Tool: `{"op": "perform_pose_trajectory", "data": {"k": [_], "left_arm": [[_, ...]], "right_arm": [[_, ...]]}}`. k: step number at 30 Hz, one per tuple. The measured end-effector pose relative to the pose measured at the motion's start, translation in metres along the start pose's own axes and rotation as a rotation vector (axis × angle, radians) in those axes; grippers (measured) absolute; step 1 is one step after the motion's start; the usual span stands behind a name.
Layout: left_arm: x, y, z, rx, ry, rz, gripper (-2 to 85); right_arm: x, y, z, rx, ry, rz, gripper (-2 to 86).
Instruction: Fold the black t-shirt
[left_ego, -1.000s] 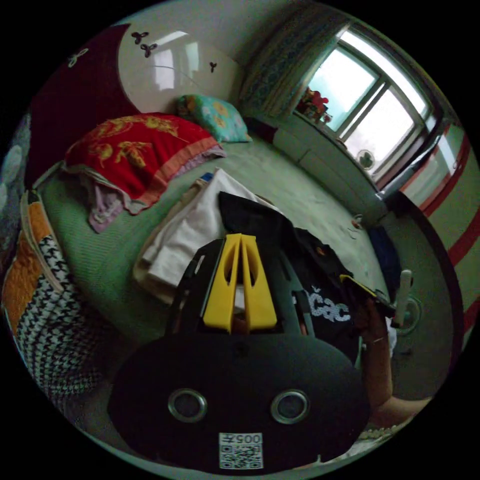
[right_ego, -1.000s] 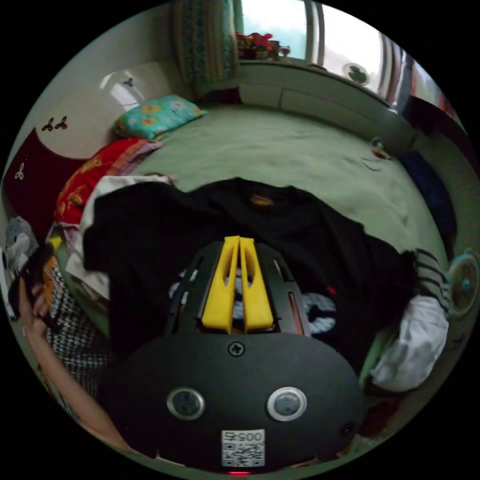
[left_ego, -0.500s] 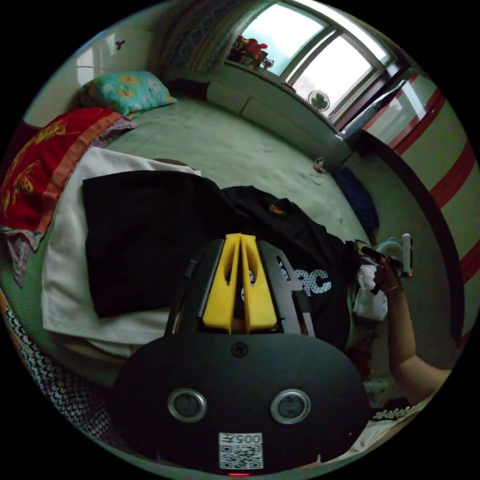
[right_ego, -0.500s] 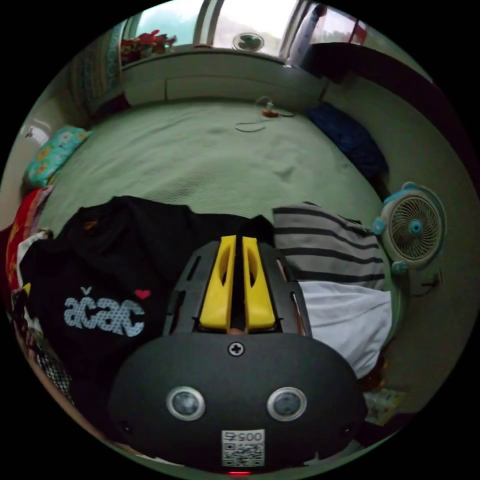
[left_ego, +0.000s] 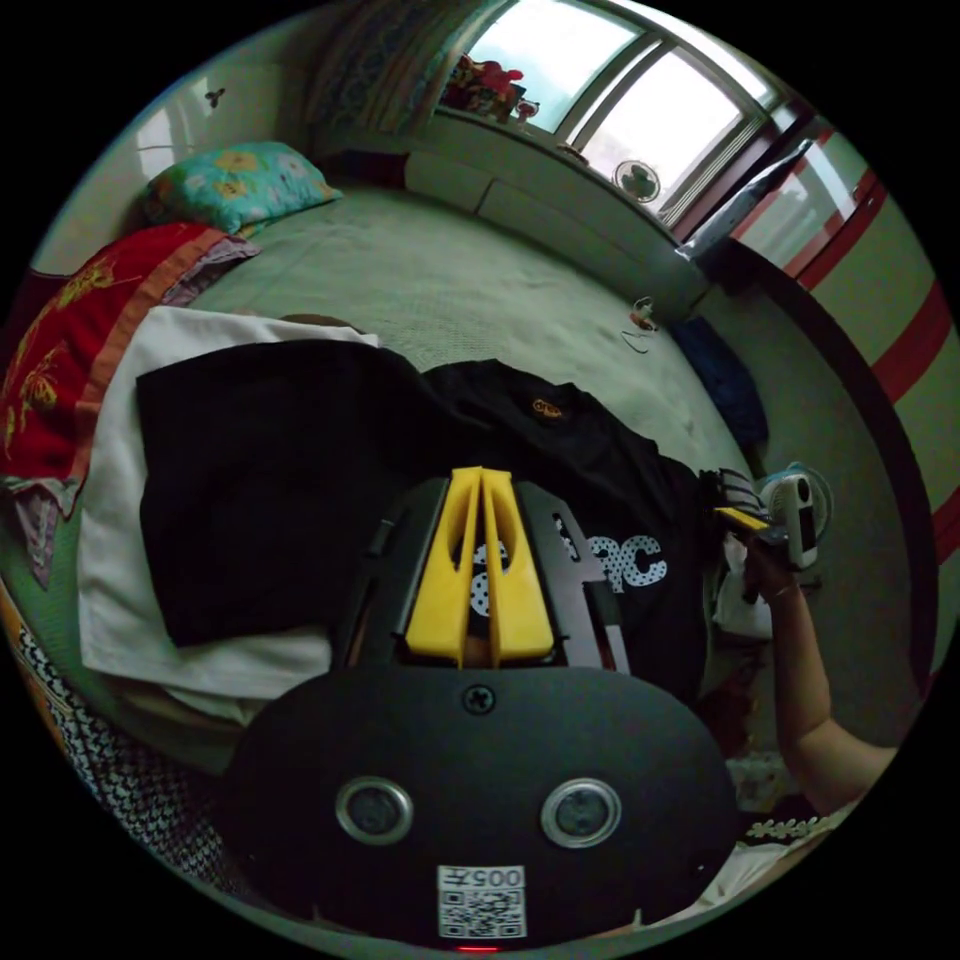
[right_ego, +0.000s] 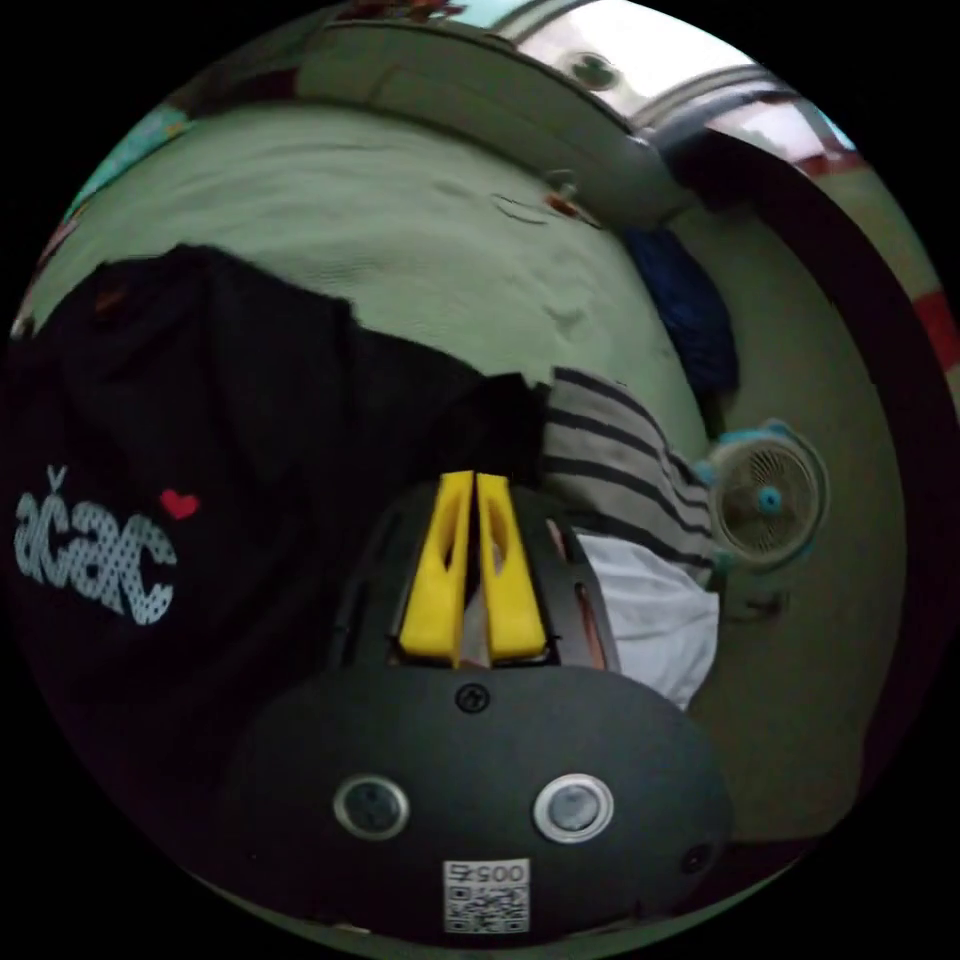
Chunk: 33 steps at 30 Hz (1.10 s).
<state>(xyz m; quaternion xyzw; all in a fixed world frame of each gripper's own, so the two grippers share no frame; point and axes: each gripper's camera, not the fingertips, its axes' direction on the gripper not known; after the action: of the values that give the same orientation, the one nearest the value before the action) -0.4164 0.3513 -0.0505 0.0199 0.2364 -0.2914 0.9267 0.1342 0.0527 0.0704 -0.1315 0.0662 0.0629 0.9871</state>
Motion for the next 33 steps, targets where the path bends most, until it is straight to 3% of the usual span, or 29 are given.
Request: {"op": "perform_pose_trajectory", "data": {"k": [9, 14, 23, 29, 33], "left_arm": [[-0.008, 0.004, -0.014, 0.009, 0.006, -0.011, -0.4], [-0.024, 0.014, -0.034, 0.046, -0.068, -0.048, -0.2], [-0.091, 0.049, -0.102, 0.121, -0.314, -0.303, 3.4], [-0.127, 0.061, -0.115, 0.063, -0.3, -0.335, 5.3], [-0.145, 0.069, -0.121, 0.045, -0.273, -0.344, 6.0]], "right_arm": [[0.081, 0.037, -0.037, 0.043, -0.224, 0.451, -1.4], [0.07, 0.038, -0.047, 0.001, -0.28, 0.466, 1.1], [-0.082, -0.009, -0.172, 0.258, -0.426, 0.073, 8.8], [-0.244, -0.068, -0.263, 0.365, -0.698, -0.29, 9.2], [-0.367, -0.114, -0.316, 0.316, -0.858, -0.511, 9.8]]}}
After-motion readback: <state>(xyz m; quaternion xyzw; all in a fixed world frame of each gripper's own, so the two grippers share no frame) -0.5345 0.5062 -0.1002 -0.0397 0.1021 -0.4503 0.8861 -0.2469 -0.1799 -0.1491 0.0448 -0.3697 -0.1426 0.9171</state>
